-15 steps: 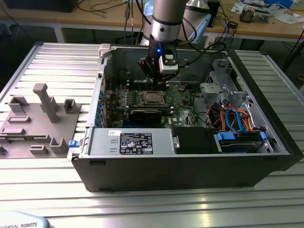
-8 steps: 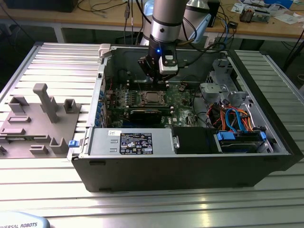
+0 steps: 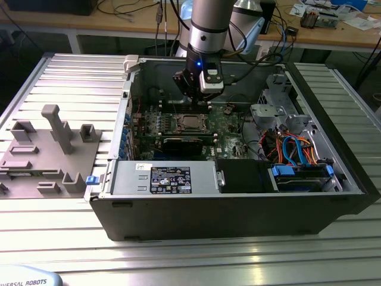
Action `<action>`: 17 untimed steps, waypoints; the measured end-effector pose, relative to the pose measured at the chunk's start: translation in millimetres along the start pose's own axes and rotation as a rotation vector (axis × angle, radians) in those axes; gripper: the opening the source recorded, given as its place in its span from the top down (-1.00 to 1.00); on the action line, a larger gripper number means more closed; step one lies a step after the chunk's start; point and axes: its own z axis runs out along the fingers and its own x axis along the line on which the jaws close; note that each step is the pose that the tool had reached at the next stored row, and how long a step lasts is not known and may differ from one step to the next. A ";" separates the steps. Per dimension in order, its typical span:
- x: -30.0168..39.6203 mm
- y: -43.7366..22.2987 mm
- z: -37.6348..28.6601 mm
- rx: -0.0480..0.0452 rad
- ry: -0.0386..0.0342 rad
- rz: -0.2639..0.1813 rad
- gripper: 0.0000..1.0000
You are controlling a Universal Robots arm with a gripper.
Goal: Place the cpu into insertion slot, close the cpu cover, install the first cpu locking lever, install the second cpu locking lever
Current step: 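Install the first cpu locking lever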
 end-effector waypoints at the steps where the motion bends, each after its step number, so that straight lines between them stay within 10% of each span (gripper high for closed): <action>1: 0.0 0.0 0.0 0.0001 0.0000 -0.001 0.79; 17: 0.0 0.0 0.0 0.0023 0.0006 -0.045 0.79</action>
